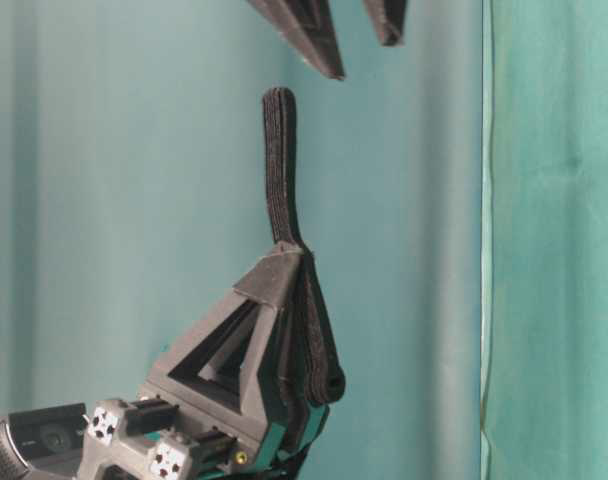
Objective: Peel off the Velcro with your right arm.
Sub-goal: 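Open the right gripper and withdraw it to the right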
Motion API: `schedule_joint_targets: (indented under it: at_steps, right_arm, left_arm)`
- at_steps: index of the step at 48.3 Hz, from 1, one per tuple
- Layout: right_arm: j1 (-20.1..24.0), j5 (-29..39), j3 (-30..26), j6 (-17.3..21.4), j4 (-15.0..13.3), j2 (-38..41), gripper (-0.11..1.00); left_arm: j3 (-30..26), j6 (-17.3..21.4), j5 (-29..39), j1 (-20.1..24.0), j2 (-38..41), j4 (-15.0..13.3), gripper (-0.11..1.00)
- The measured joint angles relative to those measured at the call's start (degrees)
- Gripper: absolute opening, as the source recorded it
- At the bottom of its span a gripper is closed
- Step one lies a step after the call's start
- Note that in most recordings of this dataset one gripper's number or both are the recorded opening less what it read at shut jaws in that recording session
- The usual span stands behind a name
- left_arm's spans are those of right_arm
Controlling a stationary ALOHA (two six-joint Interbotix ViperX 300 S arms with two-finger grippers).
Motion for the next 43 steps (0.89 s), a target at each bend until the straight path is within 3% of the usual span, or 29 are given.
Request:
schedule_joint_targets:
  at_steps: [14, 43]
  right_arm:
    - [-2.7, 0.0, 1.0, 0.0, 0.4, -2.5, 0.18]
    - [-3.9, 0.0, 3.0, 0.4, 1.4, -6.2, 0.18]
  left_arm:
    - [0.0, 0.0, 0.0, 0.0, 0.0, 0.0, 0.10]
    - [0.0, 0.1, -0.3, -0.1, 0.0, 0.0, 0.10]
